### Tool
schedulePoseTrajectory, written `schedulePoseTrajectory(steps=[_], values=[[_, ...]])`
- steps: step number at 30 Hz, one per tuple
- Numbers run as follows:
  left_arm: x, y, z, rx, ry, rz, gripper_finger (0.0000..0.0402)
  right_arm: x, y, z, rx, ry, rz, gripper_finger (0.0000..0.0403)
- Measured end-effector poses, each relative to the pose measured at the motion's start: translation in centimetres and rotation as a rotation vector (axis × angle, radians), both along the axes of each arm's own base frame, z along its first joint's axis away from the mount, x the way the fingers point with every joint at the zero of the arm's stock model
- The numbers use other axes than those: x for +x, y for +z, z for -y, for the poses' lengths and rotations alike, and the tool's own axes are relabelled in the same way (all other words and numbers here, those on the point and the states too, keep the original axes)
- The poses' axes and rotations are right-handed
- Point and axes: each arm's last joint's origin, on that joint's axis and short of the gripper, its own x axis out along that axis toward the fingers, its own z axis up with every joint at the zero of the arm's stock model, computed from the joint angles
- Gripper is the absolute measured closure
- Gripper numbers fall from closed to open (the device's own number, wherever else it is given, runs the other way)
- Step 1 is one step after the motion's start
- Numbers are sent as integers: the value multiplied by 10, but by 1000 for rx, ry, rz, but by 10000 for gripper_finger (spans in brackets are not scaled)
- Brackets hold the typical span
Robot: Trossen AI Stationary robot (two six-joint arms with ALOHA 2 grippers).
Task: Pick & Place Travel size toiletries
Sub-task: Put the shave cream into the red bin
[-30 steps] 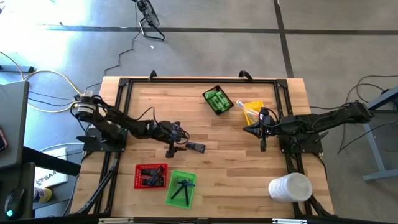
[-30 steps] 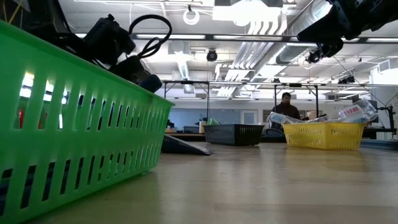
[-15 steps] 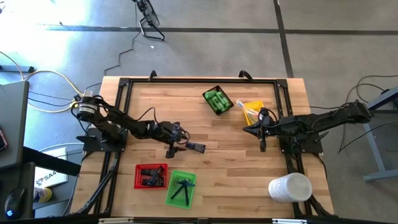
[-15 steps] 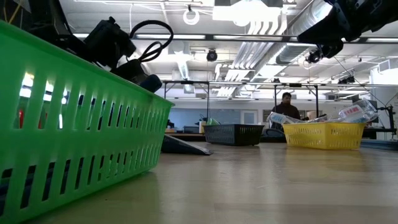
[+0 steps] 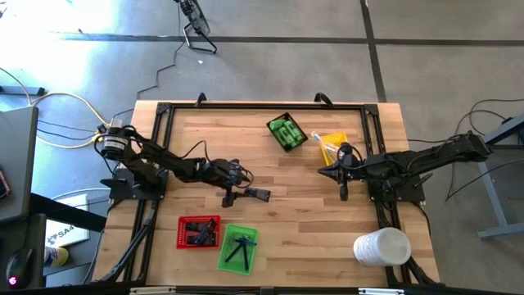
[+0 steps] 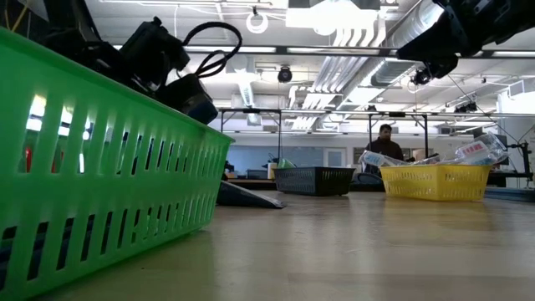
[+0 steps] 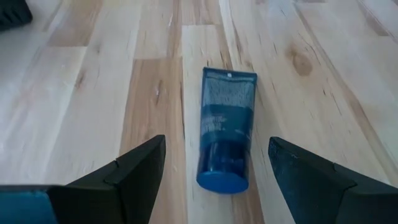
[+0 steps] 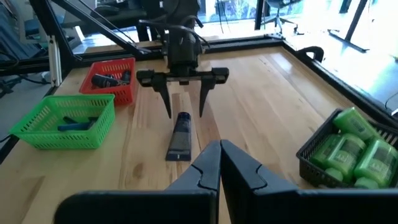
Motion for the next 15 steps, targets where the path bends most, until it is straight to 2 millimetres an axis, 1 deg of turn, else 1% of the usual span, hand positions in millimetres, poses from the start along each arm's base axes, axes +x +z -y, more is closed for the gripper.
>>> schedulePoseTrajectory(steps=[6, 13, 15], values=[[1, -2, 0, 13, -7, -63, 121, 0, 2, 0, -28, 9, 13, 399], [1, -2, 0, 20, 4, -61, 121, 1, 2, 0, -28, 9, 14, 399], [2, -5, 0, 21, 4, -59, 121, 1, 2, 0, -28, 9, 14, 399]])
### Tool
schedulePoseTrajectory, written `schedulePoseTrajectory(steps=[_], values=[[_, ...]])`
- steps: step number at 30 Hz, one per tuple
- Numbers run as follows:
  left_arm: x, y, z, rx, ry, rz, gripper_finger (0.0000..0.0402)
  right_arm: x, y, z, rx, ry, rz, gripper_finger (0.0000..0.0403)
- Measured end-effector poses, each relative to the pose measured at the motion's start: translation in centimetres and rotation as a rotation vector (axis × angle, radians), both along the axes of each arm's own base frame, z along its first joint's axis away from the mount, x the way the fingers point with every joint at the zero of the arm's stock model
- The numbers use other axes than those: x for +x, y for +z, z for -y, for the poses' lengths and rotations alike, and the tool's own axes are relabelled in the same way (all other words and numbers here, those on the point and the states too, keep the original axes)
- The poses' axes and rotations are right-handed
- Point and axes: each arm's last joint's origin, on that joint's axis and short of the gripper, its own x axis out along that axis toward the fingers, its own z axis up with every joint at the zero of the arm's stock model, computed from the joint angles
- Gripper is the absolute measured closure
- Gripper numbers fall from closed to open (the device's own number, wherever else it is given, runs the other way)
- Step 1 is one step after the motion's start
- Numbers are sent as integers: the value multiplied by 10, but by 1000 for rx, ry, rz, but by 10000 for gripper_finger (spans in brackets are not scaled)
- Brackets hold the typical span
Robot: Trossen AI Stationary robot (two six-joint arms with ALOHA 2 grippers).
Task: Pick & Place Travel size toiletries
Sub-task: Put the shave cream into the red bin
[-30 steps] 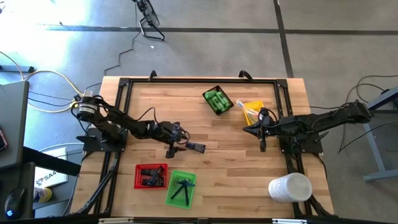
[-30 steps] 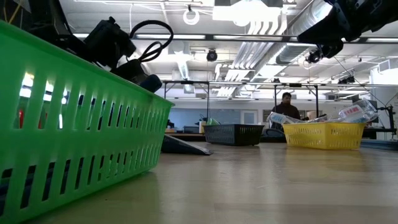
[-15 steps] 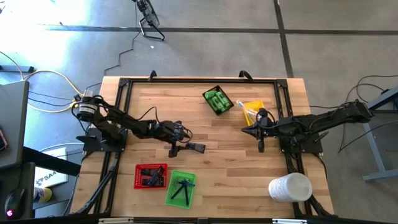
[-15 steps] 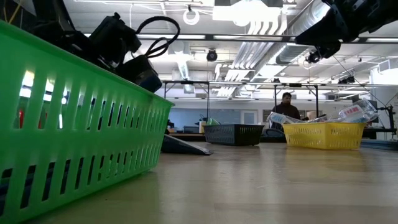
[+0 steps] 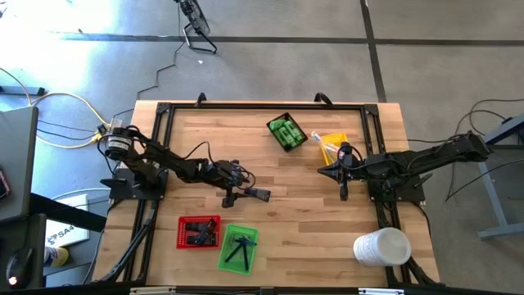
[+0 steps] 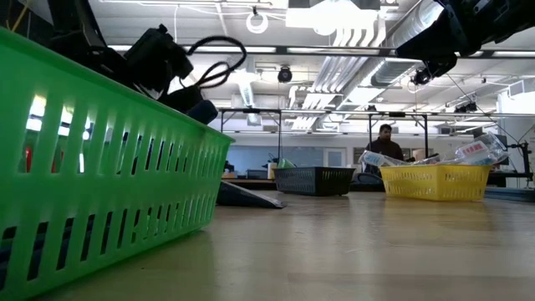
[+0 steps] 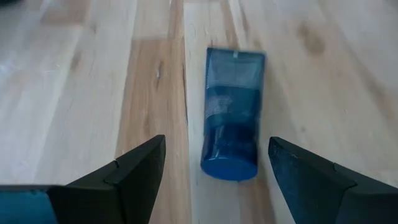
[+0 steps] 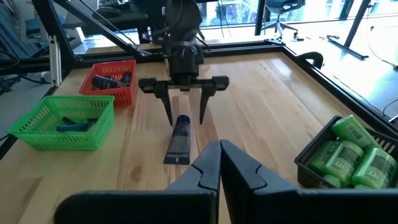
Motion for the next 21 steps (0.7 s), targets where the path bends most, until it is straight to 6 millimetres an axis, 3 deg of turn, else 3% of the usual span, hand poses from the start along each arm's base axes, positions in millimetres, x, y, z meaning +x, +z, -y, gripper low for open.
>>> schedulePoseTrajectory(steps=[7, 21], values=[[5, -10, 0, -7, -9, -5, 121, 0, 1, 0, 1, 0, 6, 399], [6, -8, 0, -13, -9, 1, 130, 0, 0, 0, -5, 2, 4, 399]])
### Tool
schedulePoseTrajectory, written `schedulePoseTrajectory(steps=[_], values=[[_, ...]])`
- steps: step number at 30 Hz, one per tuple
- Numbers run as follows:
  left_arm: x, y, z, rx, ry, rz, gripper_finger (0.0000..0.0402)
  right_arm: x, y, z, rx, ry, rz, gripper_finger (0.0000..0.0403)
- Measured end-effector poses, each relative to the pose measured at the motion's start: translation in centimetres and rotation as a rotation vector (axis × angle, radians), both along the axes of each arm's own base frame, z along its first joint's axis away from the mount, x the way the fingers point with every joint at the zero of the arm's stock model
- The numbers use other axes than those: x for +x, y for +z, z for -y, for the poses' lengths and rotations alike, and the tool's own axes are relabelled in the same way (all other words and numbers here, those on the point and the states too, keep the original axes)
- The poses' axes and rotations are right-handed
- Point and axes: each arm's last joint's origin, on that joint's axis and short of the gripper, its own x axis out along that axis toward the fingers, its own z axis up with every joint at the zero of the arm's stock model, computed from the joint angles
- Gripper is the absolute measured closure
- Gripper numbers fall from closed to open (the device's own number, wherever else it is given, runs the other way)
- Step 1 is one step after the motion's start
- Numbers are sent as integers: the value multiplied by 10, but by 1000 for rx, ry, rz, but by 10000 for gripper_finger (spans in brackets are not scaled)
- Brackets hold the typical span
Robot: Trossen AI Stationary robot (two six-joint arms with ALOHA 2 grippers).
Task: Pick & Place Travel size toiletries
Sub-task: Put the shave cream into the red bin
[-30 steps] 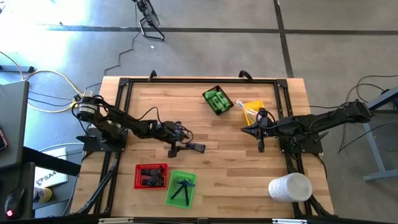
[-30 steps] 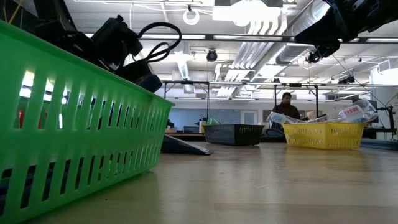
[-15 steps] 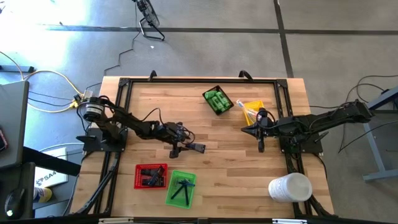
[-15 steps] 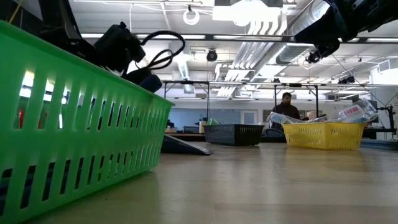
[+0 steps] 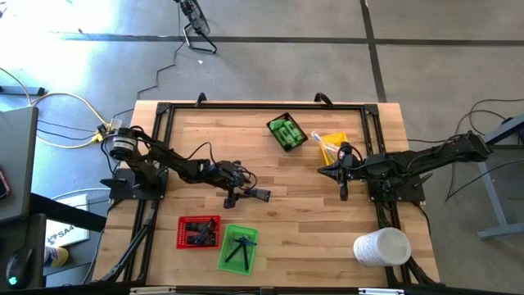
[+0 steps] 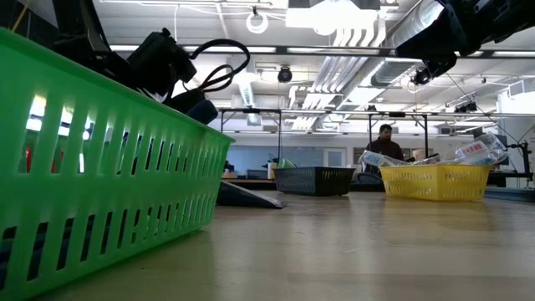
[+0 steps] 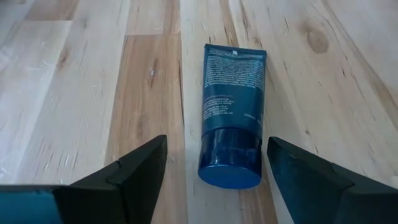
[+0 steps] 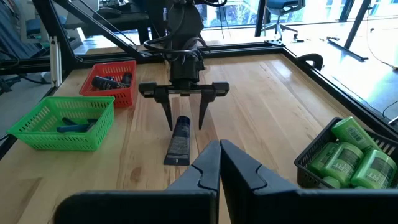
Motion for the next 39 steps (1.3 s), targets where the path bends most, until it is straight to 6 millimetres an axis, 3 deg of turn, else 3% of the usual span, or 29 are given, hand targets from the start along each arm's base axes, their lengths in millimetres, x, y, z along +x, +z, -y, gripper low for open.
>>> schedulePoseTrajectory(steps=[9, 16, 33, 39], values=[[0, 0, 0, -12, 8, -2, 219, 0, 0, 0, 0, 0, 0, 399], [0, 0, 0, -17, 8, -5, 262, 0, 0, 0, 0, 0, 0, 399], [0, 0, 0, -52, 50, -7, 263, 0, 0, 0, -1, 0, -1, 399], [-1, 12, 0, -53, 48, 37, 263, 0, 0, 0, -1, 0, -1, 399]])
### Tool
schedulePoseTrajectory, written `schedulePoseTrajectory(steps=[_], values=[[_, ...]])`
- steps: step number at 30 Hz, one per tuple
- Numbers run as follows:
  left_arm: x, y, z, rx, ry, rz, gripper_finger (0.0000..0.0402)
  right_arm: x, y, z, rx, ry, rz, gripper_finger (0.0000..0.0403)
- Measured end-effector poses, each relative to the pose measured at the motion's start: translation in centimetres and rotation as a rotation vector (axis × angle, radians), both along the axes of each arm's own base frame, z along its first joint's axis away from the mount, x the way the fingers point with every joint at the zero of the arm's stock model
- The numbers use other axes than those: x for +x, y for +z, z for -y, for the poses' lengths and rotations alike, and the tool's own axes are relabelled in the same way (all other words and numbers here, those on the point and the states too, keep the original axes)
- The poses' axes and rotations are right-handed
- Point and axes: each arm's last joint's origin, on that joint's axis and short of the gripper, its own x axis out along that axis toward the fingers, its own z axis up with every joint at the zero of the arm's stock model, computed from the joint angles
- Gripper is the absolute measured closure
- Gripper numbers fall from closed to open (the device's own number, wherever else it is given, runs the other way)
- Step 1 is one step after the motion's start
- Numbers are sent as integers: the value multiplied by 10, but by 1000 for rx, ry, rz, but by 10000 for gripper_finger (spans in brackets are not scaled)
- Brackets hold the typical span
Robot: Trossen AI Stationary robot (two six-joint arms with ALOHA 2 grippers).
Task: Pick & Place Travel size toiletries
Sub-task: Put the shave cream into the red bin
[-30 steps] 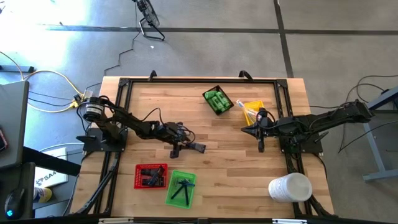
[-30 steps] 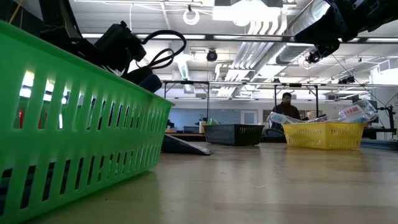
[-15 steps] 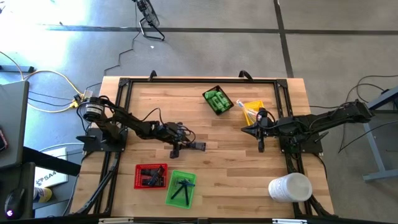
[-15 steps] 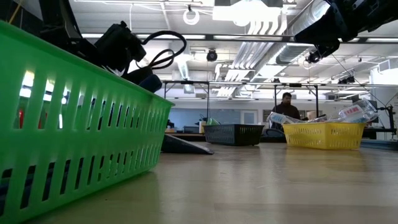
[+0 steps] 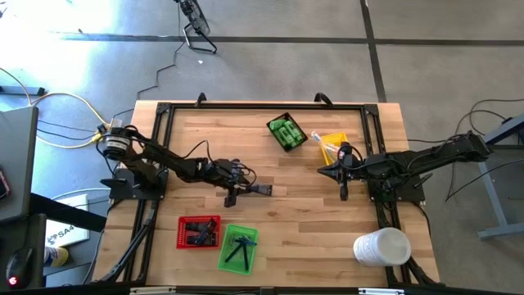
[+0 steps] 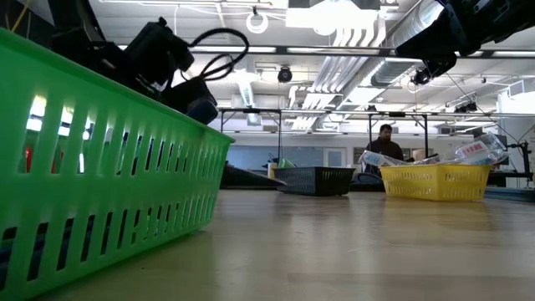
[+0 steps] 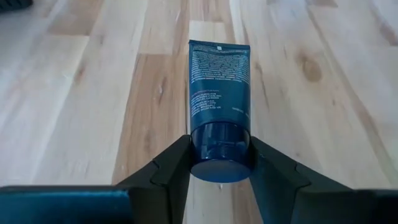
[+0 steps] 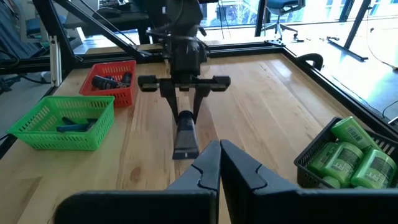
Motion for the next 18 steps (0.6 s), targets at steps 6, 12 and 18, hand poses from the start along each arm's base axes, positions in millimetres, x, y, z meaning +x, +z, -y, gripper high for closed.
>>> schedulePoseTrajectory(steps=[6, 12, 18], values=[[-14, 25, 0, 6, -4, -27, 263, 0, 0, 0, 0, 0, -1, 399], [-43, 64, 0, 1, -2, -33, 263, 0, -1, 0, -2, 0, -8, 399], [-83, 93, 2, -67, -10, -58, 263, 0, -1, 0, -2, 0, -7, 399]])
